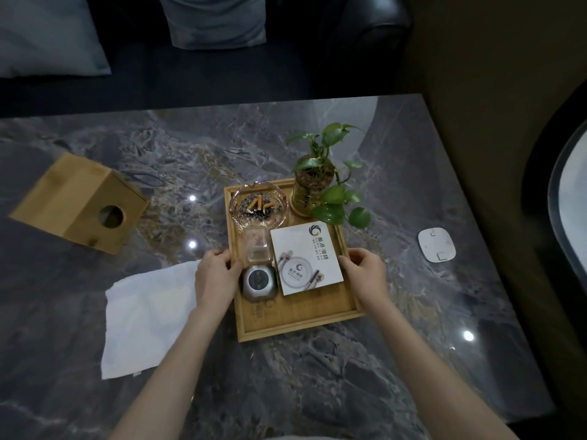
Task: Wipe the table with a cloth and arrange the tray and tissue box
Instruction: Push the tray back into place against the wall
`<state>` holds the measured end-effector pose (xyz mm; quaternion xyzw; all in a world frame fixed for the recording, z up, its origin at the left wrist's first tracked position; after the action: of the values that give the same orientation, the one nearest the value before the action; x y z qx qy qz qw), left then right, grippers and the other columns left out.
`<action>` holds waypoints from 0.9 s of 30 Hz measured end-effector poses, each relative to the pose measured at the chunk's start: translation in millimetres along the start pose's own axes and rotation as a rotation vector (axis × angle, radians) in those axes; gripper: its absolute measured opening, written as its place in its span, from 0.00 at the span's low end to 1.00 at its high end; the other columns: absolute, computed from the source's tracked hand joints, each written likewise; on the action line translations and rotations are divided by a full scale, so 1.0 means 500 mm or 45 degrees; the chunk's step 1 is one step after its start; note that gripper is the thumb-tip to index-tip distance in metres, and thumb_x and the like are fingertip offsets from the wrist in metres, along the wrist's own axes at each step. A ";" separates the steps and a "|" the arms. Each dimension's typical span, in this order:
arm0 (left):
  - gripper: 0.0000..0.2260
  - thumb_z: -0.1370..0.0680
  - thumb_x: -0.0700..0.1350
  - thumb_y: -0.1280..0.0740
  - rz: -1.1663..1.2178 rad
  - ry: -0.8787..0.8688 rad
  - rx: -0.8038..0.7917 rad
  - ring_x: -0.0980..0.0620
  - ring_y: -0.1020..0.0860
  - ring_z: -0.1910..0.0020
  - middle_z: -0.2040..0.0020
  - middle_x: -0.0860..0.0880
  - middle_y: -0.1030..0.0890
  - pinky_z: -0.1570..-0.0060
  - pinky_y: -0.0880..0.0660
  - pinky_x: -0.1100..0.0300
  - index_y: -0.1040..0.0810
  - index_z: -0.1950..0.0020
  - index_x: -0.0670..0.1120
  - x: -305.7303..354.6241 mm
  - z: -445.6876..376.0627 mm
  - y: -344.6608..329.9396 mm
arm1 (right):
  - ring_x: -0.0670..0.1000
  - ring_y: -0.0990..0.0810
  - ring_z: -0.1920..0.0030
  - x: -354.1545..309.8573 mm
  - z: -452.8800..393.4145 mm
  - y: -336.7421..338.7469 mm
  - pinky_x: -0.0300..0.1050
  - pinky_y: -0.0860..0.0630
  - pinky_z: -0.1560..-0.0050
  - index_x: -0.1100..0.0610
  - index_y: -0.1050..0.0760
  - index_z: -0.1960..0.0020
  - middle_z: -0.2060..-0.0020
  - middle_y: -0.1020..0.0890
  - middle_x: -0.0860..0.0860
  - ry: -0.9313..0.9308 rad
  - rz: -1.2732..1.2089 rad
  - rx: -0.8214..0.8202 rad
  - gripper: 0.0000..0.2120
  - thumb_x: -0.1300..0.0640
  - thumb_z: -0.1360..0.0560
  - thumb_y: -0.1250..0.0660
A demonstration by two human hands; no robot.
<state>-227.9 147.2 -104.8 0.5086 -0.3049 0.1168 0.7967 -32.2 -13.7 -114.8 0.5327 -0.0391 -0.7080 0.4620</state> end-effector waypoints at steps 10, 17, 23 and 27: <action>0.09 0.24 0.40 0.37 0.131 0.009 -0.009 0.56 0.28 0.71 0.73 0.54 0.26 0.71 0.36 0.66 0.22 0.64 0.44 0.015 0.016 0.005 | 0.54 0.21 0.60 0.003 0.005 -0.019 0.43 0.32 0.64 0.63 0.21 0.54 0.60 0.18 0.57 0.072 -0.050 0.100 0.11 0.56 0.23 0.38; 0.07 0.24 0.43 0.35 0.224 -0.052 0.083 0.54 0.25 0.67 0.67 0.49 0.20 0.68 0.33 0.66 0.18 0.56 0.44 0.060 0.045 -0.008 | 0.51 0.26 0.67 0.029 0.011 0.021 0.43 0.37 0.68 0.62 0.23 0.62 0.66 0.20 0.56 0.110 -0.091 0.152 0.12 0.58 0.24 0.37; 0.10 0.24 0.46 0.35 0.222 -0.121 0.115 0.52 0.24 0.65 0.65 0.49 0.21 0.68 0.35 0.63 0.18 0.48 0.44 0.136 0.072 -0.051 | 0.53 0.22 0.61 0.055 -0.008 0.115 0.40 0.35 0.67 0.62 0.21 0.55 0.62 0.18 0.55 0.177 -0.055 0.201 0.12 0.56 0.23 0.38; 0.10 0.24 0.46 0.36 0.291 -0.143 0.061 0.49 0.22 0.62 0.60 0.45 0.17 0.61 0.26 0.54 0.19 0.45 0.47 0.182 0.089 -0.103 | 0.52 0.27 0.68 0.054 -0.019 0.204 0.42 0.38 0.70 0.60 0.26 0.66 0.71 0.23 0.53 0.250 0.013 0.245 0.13 0.57 0.23 0.38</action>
<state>-147.1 73.2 -74.3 0.4951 -0.4022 0.1852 0.7475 37.7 -86.2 -82.4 0.6412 -0.0640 -0.6431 0.4138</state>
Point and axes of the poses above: each hand's wrist, its own z-axis away from the middle knuckle, its own y-axis out of the back of the hand, x = y × z, the point moved 2 cm from there along -z, towards the middle knuckle
